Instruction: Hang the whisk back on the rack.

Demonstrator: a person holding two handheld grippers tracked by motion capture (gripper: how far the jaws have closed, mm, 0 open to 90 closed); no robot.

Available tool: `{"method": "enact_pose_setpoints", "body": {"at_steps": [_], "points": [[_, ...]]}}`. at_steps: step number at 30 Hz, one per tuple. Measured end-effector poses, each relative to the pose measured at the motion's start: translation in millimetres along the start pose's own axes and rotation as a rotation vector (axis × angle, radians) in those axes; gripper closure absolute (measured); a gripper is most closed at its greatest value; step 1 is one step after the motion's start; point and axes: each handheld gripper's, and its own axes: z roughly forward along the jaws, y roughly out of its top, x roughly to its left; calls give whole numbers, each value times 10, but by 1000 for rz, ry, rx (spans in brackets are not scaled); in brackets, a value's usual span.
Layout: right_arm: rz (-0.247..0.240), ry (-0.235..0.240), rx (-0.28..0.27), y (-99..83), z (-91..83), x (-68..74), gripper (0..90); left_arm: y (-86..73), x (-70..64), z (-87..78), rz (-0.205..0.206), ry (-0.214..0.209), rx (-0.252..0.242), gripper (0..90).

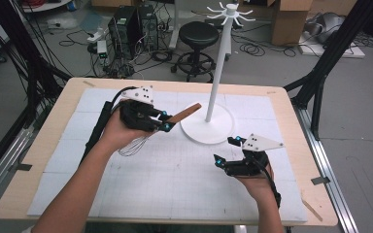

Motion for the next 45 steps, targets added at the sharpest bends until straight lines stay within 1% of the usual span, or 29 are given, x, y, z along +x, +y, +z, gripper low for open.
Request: {"method": "enact_pose_setpoints", "body": {"at_steps": [3,7,11,14,18,19,21,23,26,28,32,34,36,40,42,45], "points": [[-7,-2,-4,0,5,-3,189,138,28,-8,10,-5,-17,730],[-4,2,3,-1,15,2,189,345,79,-10,21,-14,-44,730],[-6,0,9,-3,21,5,189,520,128,-24,34,-8,-57,729],[-6,1,9,-6,23,2,189,630,152,-32,42,1,-75,730],[-5,-1,12,-14,23,-1,189,755,185,-41,43,-8,-106,730],[-3,0,11,-15,24,0,189,782,196,-43,48,-7,-110,730],[-4,1,10,-17,26,-1,189,826,216,-43,42,-13,-122,730],[-8,2,12,-20,29,-5,189,877,244,-47,46,-13,-130,730],[-8,0,11,-22,37,-7,189,962,272,-52,37,-14,-157,730],[-4,3,12,-23,41,-2,189,1028,288,-56,39,-15,-174,730],[-6,4,15,-27,44,-7,189,1143,294,-44,53,-15,-177,730],[3,4,15,-28,43,-7,189,1193,289,-37,52,-23,-196,730],[4,5,13,-30,43,-7,189,1231,286,-25,50,-31,-210,730],[-3,6,14,-28,44,-7,189,1312,285,14,55,-29,-212,730],[-2,5,15,-29,38,-6,189,1336,285,9,60,-34,-227,729],[0,4,12,-31,29,-13,189,1351,298,-17,54,-31,-247,730]]}}
